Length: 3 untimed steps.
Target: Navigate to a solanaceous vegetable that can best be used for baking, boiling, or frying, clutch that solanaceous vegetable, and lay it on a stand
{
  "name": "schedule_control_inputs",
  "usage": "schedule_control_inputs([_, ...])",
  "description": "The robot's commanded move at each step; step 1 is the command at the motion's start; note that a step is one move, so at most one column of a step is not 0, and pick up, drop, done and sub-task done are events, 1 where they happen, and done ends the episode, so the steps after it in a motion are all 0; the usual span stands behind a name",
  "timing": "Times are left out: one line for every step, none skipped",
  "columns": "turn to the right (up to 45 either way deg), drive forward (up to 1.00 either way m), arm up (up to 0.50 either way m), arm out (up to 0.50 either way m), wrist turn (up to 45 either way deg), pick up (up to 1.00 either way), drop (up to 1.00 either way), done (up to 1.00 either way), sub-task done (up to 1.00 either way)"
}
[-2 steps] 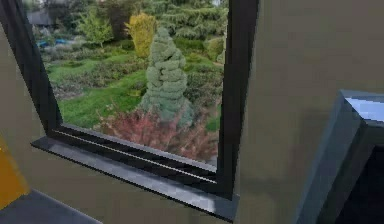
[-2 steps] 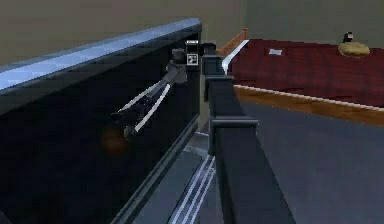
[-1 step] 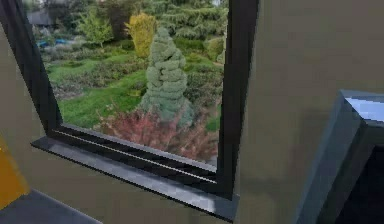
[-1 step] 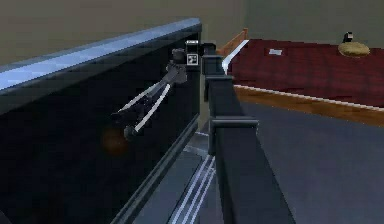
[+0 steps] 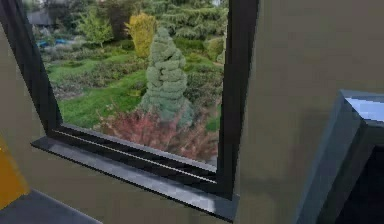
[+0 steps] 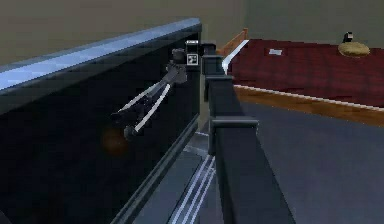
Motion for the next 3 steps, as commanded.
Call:
schedule_control_inputs([0.0,0.00,0.00,0.00,0.0,0.00,1.00,0.00,0.00])
schedule_control_inputs([0.0,0.00,0.00,-0.10,0.0,0.00,0.00,0.00,0.00])
schedule_control_inputs([0.0,0.00,0.00,0.00,0.0,0.00,0.00,1.00,0.00])
